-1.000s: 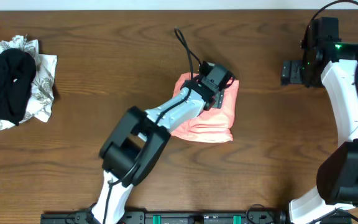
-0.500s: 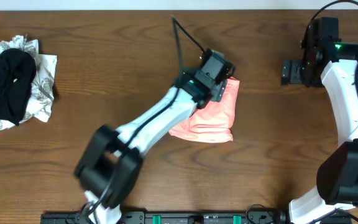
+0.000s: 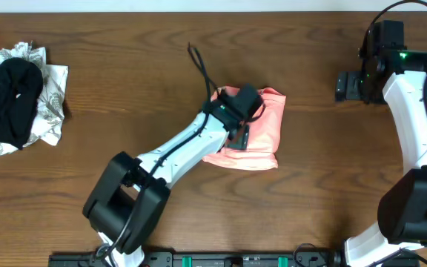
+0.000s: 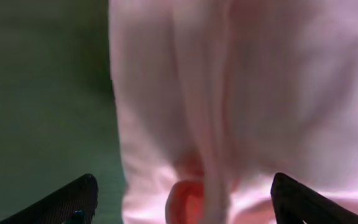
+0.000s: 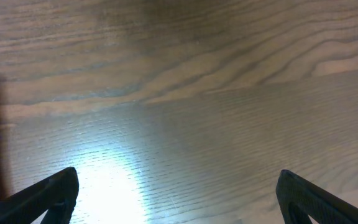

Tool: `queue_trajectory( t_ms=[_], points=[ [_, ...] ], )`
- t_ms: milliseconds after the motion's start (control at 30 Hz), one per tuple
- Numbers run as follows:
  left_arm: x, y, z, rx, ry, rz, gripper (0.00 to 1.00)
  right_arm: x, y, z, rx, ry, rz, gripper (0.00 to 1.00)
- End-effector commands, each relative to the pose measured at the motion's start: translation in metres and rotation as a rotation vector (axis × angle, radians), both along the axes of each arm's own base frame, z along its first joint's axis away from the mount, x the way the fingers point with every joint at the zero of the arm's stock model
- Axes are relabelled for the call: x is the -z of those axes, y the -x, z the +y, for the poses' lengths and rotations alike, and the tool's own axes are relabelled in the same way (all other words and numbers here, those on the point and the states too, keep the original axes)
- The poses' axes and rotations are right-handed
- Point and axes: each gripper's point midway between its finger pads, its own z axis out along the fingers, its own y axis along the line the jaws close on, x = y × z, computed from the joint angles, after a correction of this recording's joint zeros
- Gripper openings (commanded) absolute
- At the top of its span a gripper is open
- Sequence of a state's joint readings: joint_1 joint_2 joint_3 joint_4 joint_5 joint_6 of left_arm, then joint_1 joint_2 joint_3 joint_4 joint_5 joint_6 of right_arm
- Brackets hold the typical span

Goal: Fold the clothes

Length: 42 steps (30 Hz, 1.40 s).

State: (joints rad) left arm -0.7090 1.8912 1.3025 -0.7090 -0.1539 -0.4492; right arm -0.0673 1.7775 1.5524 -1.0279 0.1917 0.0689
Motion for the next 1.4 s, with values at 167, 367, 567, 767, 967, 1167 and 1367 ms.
queue_trajectory(
  t_ms=[167,367,567,767,967,1167,1367],
  points=[
    [0.039,0.024,0.018,-0.040,-0.037,0.086,0.89,0.002,0.001,-0.003,0.022,0.005,0.005,0.99],
    [0.023,0.007,0.015,0.008,-0.052,0.020,0.89,0.002,0.001,-0.003,0.022,0.005,0.005,0.99],
    [-0.043,-0.019,0.000,0.021,-0.002,-0.099,0.89,0.002,0.001,-0.003,0.022,0.005,0.005,0.99],
    [-0.084,-0.033,-0.008,0.024,0.066,-0.206,0.89,0.002,0.001,-0.003,0.022,0.004,0.005,0.99],
    [-0.070,-0.035,-0.003,0.054,0.044,-0.165,0.94,0.002,0.001,-0.003,0.022,0.005,0.005,0.99],
    [-0.044,-0.034,-0.017,0.119,0.187,-0.023,0.99,0.002,0.001,-0.003,0.022,0.004,0.004,0.99],
    [-0.023,-0.029,-0.022,0.142,0.386,0.152,0.98,0.002,0.001,-0.003,0.022,0.004,0.005,0.99]
  ],
)
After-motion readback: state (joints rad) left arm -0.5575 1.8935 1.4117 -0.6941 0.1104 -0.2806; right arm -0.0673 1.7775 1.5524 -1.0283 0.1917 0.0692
